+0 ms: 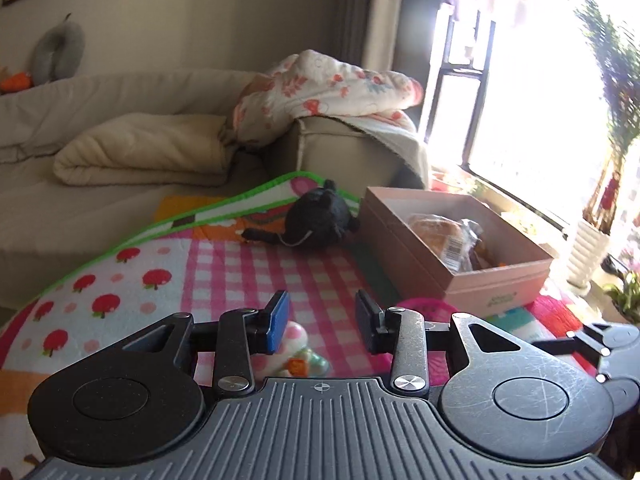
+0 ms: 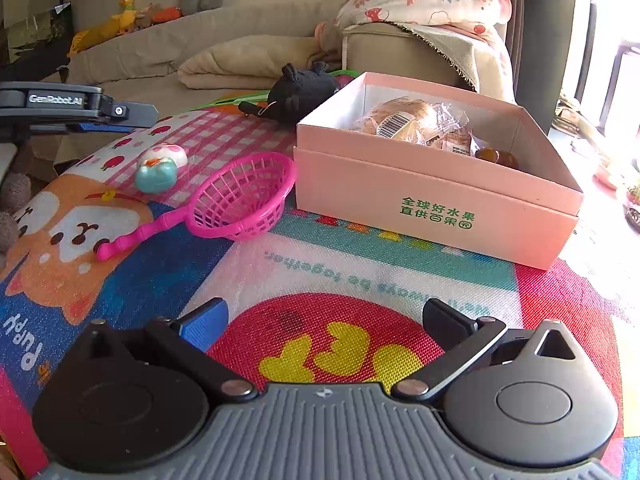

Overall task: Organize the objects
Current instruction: 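Set the piggy figurine on the mat and grasp the pink net's handle with the left gripper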

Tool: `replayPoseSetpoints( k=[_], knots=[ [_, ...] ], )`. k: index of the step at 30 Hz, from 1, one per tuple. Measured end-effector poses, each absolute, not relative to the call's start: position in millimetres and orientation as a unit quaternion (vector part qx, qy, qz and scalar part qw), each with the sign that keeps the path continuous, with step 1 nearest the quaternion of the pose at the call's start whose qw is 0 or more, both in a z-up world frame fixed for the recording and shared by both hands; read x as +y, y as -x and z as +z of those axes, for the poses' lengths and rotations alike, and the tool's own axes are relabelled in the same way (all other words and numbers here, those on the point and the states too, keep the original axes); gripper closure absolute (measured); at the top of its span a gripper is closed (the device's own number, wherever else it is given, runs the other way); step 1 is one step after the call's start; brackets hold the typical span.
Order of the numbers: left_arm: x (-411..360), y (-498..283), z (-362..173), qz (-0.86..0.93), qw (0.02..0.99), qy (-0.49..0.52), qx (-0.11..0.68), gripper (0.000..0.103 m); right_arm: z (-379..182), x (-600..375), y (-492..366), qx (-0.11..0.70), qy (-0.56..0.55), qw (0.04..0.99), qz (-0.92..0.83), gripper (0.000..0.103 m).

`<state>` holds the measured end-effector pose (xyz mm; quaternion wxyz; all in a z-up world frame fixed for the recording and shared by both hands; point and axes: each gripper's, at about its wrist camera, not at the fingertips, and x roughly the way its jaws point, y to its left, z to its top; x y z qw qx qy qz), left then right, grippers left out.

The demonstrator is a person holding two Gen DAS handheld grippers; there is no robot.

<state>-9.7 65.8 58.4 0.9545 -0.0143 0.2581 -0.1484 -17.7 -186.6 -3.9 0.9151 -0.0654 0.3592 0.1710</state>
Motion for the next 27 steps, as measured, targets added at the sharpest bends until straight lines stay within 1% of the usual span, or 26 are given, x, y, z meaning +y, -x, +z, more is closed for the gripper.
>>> replayPoseSetpoints(
  k=[4, 7, 18, 20, 21, 22, 25, 27],
  knots=[
    [31, 25, 46, -0.221, 0.925, -0.093, 0.293, 0.061, -4, -186, 18, 0.361, 0.065, 0.915, 0.170, 0.000],
    [12, 28, 31, -0.235, 0.911, -0.137, 0.310, 0.060, -4, -186, 18, 0.361, 0.065, 0.915, 0.170, 0.000],
    [4, -6, 11, -0.212, 0.908, -0.080, 0.352, 0.060, -4, -186, 18, 0.361, 0.065, 0.915, 0.170, 0.000],
    [5, -9, 9, -0.202, 0.911, -0.061, 0.355, 0.067, -4, -186, 18, 0.361, 0.065, 0.915, 0.170, 0.000],
    [7, -10, 8, -0.195, 0.912, -0.049, 0.358, 0.082, -3, -186, 18, 0.361, 0.065, 0.915, 0.170, 0.000],
    [9, -11, 7, -0.185, 0.914, -0.035, 0.360, 0.087, -4, -186, 18, 0.362, 0.064, 0.914, 0.170, 0.000],
    [18, -9, 10, -0.192, 0.910, 0.017, 0.367, 0.087, -5, -186, 18, 0.362, 0.064, 0.914, 0.170, 0.000],
    [25, 1, 13, -0.192, 0.914, 0.035, 0.355, 0.087, -5, -186, 17, 0.364, 0.065, 0.914, 0.170, 0.000]
  ],
)
